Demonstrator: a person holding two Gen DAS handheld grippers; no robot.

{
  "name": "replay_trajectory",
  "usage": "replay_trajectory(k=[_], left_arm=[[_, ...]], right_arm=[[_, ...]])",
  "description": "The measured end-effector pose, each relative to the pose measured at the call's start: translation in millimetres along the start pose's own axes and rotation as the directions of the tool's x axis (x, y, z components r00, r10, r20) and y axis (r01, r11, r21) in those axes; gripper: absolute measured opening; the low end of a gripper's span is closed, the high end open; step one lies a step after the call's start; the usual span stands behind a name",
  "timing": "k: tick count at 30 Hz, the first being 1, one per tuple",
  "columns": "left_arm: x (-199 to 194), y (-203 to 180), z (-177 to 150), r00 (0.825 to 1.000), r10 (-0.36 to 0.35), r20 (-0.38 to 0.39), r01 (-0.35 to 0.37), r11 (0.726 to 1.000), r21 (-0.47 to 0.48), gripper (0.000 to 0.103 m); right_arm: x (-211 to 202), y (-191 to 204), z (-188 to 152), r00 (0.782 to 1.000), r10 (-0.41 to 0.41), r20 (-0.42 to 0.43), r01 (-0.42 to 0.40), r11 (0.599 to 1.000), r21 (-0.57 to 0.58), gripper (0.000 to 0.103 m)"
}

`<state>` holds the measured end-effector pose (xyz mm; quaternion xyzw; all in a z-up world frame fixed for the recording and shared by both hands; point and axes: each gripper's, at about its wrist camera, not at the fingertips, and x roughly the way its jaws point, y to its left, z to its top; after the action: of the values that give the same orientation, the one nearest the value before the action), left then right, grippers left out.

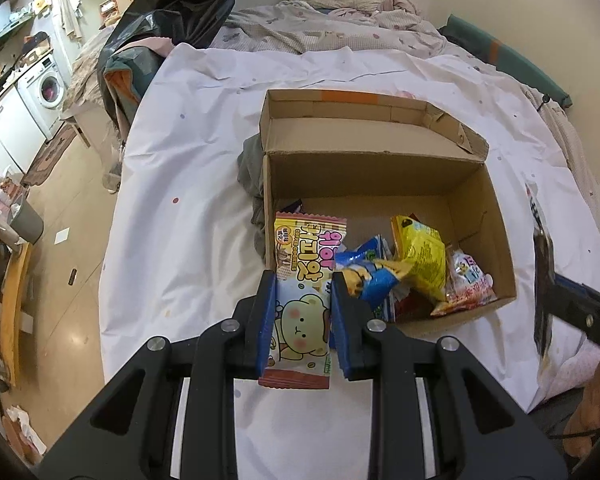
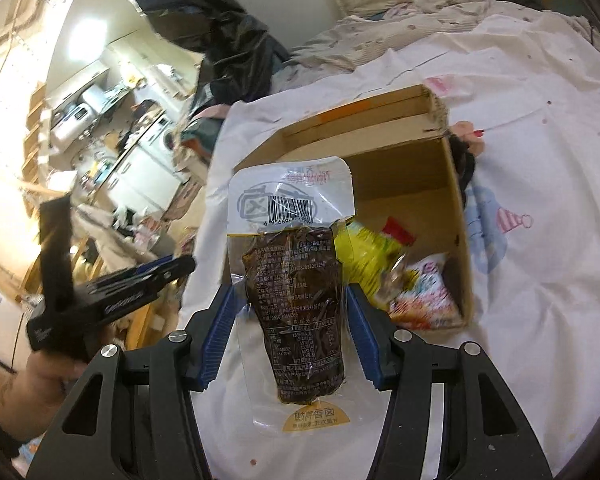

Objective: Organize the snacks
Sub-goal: 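Carry the jerky packet and candy wrapper over the box with both grippers, then open both grippers to drop the packet and candy into the box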

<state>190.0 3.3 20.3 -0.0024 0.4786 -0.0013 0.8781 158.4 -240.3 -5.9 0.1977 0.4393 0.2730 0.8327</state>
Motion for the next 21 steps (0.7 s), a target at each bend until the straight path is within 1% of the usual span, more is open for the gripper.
replay_trajectory(k=[4, 7, 11, 15, 17, 21], left_arm=[[7.8, 3.1, 6.6, 1.000, -0.003, 0.007, 0.003, 1.000, -0.003, 0.022], [14.7, 8.6, 12.5, 1.000, -0.006, 0.006, 0.006, 1.000, -0.023, 0.022], [24.4, 14.7, 17.7, 0.999, -0.029, 0.014, 0.029, 0.998, -0.048, 0.022], [31.9, 9.9, 13.8, 0.997, -0.053, 0.052, 0.053, 0.999, -0.010, 0.023], [41.1, 9.3, 11.1, 0.997, -0.070, 0.045, 0.071, 0.997, -0.010, 0.023], [60.0, 12.5, 9.9, 0.994, -0.105, 0.012, 0.105, 0.993, -0.051, 0.023]], right_arm=[[5.8, -13.8, 11.1, 0.999, -0.019, 0.026, 0.018, 0.999, 0.050, 0.058], [13.5, -20.0, 19.9, 0.999, -0.043, 0.026, 0.041, 0.998, 0.048, 0.058], [25.1, -31.3, 30.0, 0.997, -0.082, 0.013, 0.081, 0.995, 0.052, 0.058], [38.9, -42.8, 36.4, 0.993, -0.117, -0.007, 0.118, 0.991, 0.070, 0.058], [45.8, -46.9, 38.3, 0.991, -0.133, -0.020, 0.134, 0.988, 0.073, 0.058], [59.6, -48.4, 37.6, 0.988, -0.150, -0.048, 0.153, 0.985, 0.078, 0.059]])
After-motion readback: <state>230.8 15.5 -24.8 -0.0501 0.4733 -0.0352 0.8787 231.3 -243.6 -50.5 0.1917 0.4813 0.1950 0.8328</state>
